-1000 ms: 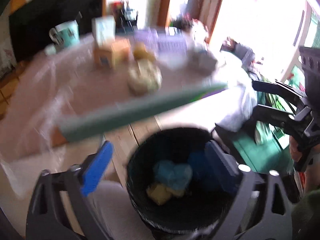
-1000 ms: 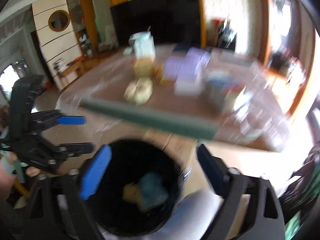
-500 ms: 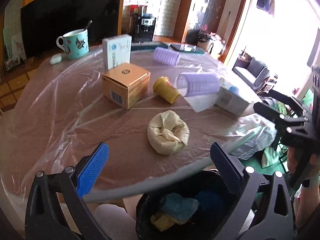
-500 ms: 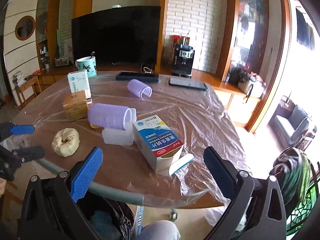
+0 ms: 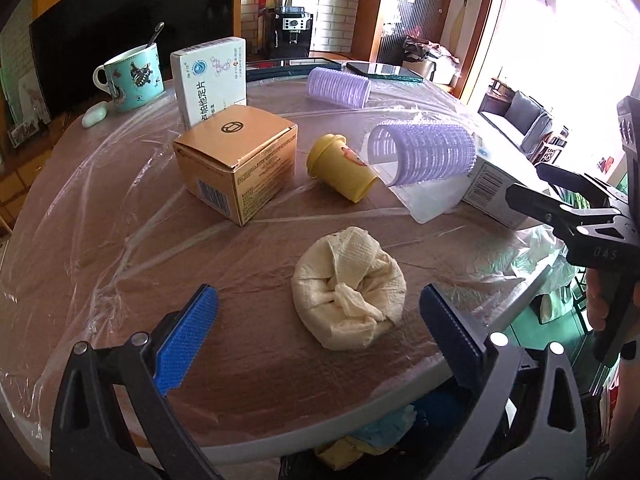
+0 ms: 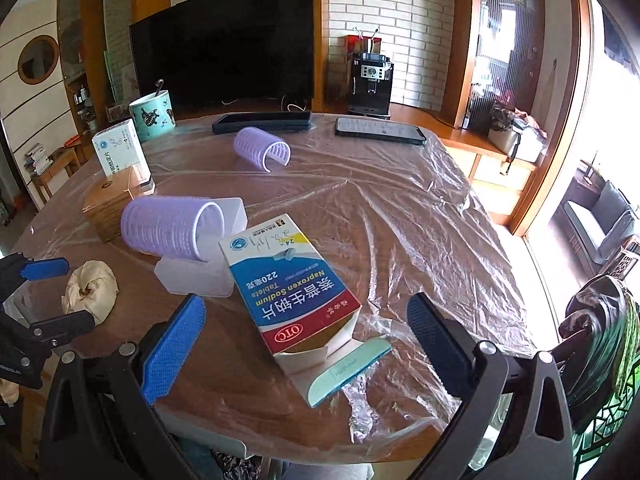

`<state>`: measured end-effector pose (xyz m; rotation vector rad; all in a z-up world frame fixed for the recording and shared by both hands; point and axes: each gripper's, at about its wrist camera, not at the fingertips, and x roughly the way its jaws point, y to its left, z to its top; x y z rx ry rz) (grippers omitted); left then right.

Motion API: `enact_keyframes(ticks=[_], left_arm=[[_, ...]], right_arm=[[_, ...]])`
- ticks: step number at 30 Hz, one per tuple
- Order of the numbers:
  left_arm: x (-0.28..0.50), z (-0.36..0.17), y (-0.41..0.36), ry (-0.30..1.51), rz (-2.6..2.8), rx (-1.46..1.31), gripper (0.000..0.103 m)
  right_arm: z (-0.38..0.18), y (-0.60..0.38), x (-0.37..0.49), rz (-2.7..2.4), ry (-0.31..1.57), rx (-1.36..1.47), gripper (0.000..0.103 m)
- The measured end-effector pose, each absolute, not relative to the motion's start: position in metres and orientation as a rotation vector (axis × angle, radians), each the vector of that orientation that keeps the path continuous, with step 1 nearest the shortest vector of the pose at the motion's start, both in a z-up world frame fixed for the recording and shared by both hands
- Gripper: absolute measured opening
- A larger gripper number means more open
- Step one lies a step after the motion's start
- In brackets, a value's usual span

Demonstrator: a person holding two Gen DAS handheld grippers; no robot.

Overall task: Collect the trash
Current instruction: 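Grasp the cream cloth bundle with the left gripper while the right grasps the Naproxen box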

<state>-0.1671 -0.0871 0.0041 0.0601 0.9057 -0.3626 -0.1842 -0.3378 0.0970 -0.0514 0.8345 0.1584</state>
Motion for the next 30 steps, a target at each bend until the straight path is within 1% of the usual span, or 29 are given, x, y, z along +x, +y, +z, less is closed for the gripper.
enact_keyframes(ticks=[9,13,28,30], left_arm=[[-0.166,0.002,-0.086,0.903,-0.369,0.051,0.099],[-0.165,0.002,-0.087,0.9,-0.364,0.07,0.095],[-0.164,0.003,-0.094,0.902,-0.37,0.123,0.092],[-0.164,0.003,-0.095,0.906,-0.375,0.127,0.09]], right_arm=[[0.091,-0.334,-0.179,0.19,0.841,-0.039,0.099],[0.089,-0.332,-0.176,0.206,0.845,-0.025,0.099],[0.083,-0.327,-0.168,0.227,0.861,-0.012,0.099],[0.083,-0.327,-0.167,0.227,0.861,-0.013,0.099]])
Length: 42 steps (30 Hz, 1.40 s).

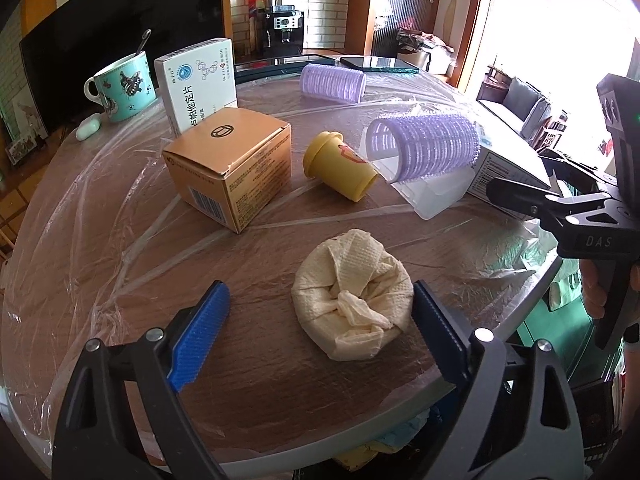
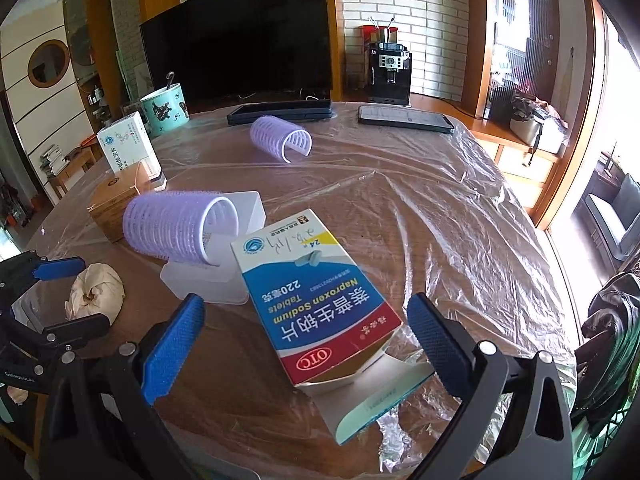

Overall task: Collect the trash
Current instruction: 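Grasp the cream cloth bundle with the left gripper while the right grasps the Naproxen box, then carry the cream bundle and Naproxen box over the black bin with both grippers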

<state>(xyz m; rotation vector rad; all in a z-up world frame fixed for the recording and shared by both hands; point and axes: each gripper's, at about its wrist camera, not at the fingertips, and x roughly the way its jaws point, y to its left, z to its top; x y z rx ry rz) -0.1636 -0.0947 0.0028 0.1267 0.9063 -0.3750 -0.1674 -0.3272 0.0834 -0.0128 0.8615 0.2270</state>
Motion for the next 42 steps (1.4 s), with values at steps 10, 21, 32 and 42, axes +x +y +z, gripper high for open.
enact_keyframes(ticks=[10,21,32,42], left_arm=[[-0.166,0.003,-0.092,0.907,-0.391,0.129,0.085],[-0.168,0.006,-0.09,0.899,-0.375,0.129,0.063],[-0.167,0.007,-0.091,0.89,-0.366,0.147,0.052],[-0.166,0.019,-0.087,0.86,-0.371,0.114,0.052]], right_arm=[[0.08,-0.327,-0.165,0.241,0.874,0.0,0.096],[0.073,-0.323,-0.165,0.257,0.904,0.019,0.069],[0.077,-0.325,-0.167,0.258,0.899,0.047,0.047],[0.098,-0.33,-0.177,0.268,0.844,0.07,0.046]])
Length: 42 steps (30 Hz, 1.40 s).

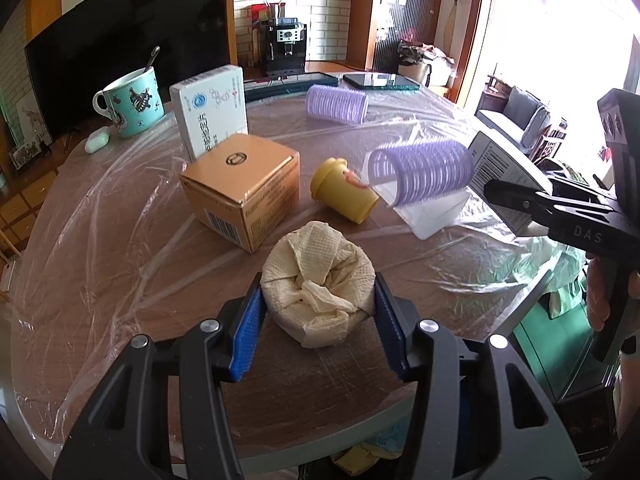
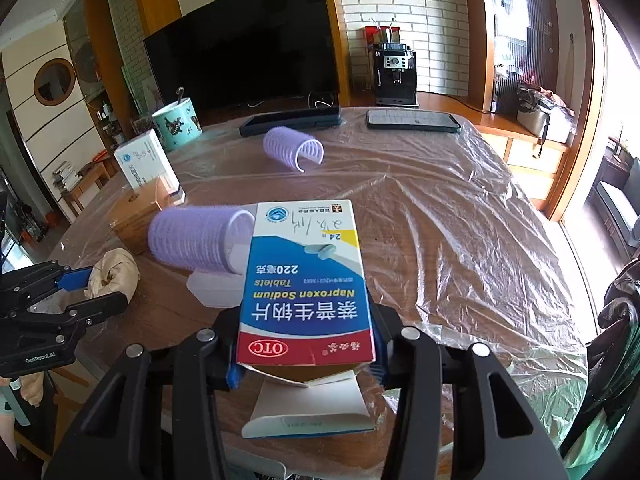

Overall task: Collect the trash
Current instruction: 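Carry the cream bundle and Naproxen box over the black bin with both grippers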

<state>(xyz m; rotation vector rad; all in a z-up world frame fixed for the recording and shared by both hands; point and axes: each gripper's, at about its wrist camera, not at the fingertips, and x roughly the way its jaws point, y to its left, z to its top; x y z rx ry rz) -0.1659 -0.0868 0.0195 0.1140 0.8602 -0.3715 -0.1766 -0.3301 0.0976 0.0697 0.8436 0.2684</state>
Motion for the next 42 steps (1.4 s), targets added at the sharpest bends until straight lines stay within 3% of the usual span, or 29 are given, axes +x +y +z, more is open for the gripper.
enact_keyframes(ticks=[22,42], left_arm=[[-0.227,0.05,-0.064,0.818,-0.437,0.051,0.052],[-0.302,0.024,-0.066,0.902,-0.492,0.08,0.052]], right_arm=[[0.139,-0.306,-0.271,0.477,0.798,0.042,0.046],[0.101,-0.286,-0.335,0.581,0.928,-0.003,0.046]])
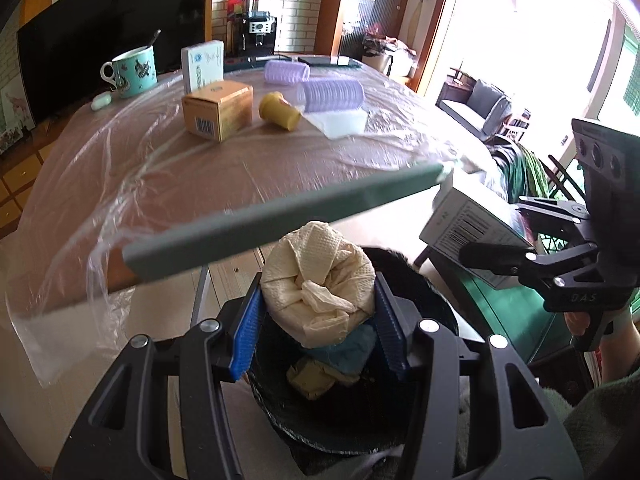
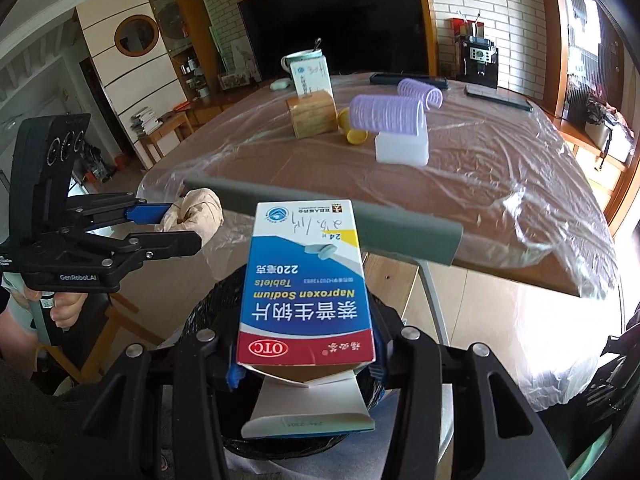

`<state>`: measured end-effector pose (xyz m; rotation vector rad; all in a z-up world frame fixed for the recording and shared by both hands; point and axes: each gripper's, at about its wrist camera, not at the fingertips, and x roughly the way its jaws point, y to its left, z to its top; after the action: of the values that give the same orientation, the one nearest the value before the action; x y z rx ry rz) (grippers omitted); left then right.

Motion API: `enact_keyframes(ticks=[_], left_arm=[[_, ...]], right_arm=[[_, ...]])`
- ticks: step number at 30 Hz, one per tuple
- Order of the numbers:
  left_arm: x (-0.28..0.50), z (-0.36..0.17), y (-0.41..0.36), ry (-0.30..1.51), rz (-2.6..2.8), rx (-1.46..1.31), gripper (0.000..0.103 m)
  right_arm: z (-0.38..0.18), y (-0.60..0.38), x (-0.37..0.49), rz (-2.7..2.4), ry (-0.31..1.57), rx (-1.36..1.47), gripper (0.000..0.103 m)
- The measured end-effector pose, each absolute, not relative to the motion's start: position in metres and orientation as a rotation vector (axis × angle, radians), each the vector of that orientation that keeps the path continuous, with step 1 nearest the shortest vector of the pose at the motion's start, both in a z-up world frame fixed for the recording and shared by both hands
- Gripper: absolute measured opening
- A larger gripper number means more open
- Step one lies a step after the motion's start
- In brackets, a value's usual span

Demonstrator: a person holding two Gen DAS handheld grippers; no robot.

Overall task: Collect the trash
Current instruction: 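Carry the cream bundle and Naproxen box over the black bin with both grippers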

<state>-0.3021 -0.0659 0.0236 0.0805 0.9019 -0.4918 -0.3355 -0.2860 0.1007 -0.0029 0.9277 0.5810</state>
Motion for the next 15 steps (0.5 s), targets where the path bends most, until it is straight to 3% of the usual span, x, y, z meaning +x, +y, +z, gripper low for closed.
enact_keyframes(ticks=[15], left_arm=[[-0.313,-0.007,-0.073,0.986,-0.509,0.101,0.052]], right_arm=[[0.065,-0.272,-0.345,0.586,1.029,-0.042,0.046]])
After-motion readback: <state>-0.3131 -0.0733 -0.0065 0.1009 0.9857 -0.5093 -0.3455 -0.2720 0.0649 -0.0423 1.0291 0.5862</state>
